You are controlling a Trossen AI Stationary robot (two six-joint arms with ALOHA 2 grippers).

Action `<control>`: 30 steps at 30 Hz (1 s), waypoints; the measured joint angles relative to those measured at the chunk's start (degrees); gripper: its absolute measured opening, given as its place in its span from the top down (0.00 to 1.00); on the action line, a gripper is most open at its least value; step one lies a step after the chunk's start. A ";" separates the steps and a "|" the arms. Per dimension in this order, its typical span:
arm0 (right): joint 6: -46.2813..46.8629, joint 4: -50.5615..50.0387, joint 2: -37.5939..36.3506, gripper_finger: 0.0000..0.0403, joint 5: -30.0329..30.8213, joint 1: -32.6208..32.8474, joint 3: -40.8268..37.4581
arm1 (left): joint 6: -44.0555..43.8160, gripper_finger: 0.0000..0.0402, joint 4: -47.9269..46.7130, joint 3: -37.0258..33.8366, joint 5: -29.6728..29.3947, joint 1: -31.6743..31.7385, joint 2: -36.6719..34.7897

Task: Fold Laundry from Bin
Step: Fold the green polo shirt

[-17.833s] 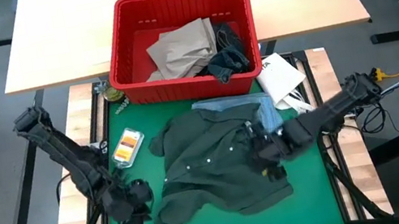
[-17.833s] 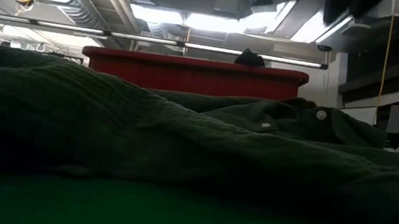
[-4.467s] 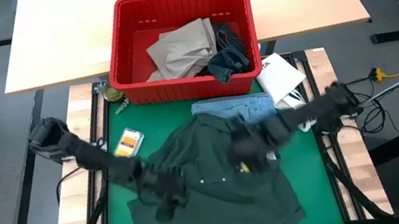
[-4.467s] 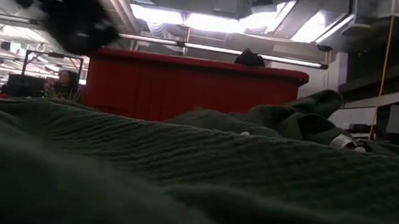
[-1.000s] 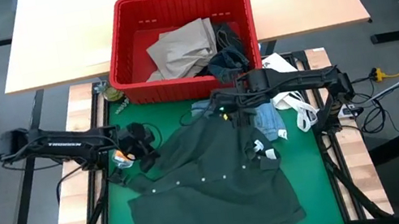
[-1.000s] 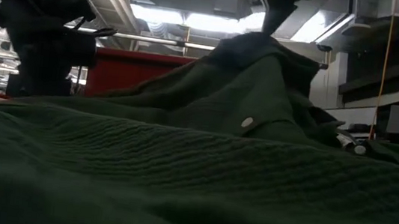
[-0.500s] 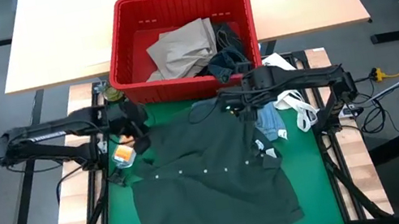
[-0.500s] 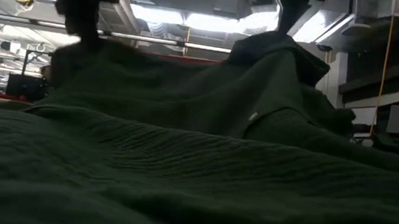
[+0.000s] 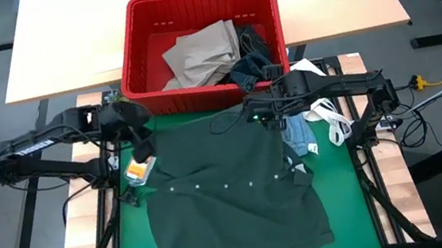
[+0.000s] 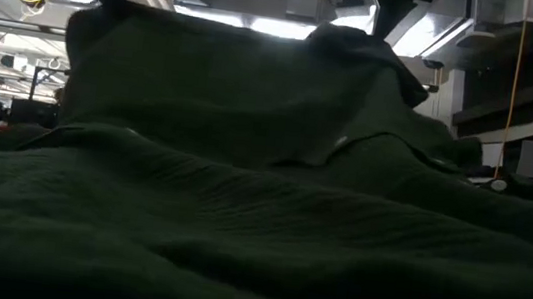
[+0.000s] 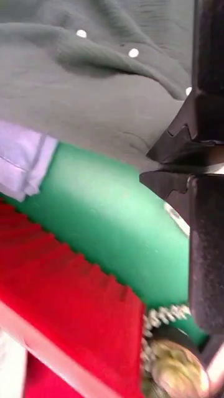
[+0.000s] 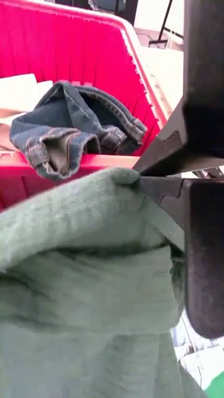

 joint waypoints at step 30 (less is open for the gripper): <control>-1.46 0.95 -0.39 0.99 -1.02 0.00 -6.18 | -3.33 1.00 -9.48 -1.76 2.44 1.41 0.94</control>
